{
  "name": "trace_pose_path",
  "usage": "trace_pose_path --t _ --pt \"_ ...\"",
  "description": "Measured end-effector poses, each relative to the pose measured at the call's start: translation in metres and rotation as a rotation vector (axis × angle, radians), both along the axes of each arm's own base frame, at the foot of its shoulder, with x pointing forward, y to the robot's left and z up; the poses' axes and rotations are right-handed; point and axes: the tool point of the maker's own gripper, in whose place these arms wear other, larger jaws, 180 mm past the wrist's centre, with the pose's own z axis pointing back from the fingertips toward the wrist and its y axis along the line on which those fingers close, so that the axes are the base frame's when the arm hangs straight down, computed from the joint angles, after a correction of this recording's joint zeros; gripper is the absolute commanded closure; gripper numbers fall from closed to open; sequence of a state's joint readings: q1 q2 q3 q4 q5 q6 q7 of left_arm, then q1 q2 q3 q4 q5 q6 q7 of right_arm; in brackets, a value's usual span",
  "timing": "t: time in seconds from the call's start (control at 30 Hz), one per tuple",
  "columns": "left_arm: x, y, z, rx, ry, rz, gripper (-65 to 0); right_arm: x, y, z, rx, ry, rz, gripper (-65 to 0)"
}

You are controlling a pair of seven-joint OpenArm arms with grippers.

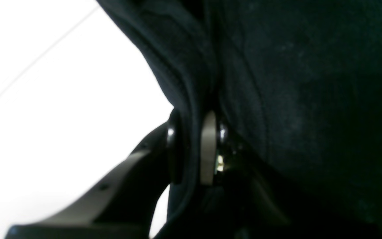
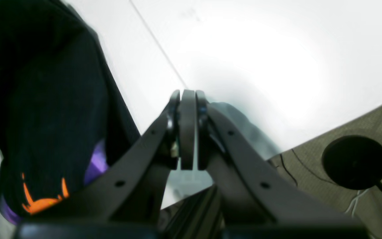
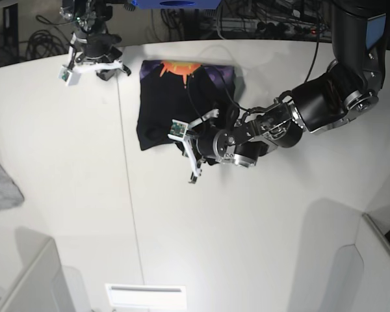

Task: Fold the T-shirt properly
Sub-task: 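Lay the flipped shirt flat and smooth it with the left gripper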

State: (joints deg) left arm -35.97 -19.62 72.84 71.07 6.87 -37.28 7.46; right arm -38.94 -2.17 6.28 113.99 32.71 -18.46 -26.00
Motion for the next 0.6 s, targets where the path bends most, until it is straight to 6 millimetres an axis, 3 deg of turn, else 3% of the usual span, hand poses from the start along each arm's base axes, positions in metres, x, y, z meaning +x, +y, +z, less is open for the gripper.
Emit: trace_pose_path --t 0.17,0.6 --pt "-0.0021 -0.0099 -0.0002 -0.009 0.007 -0.003 0.0 -0.0012 -0.0013 -0.0005 -0.002 0.004 0.000 0.0" --pt "-0.0003 -0.0088 -0.0022 0.037 0.004 0.028 0.0 0.0042 -0.0009 0.0012 0.000 -0.006 0.003 0.0"
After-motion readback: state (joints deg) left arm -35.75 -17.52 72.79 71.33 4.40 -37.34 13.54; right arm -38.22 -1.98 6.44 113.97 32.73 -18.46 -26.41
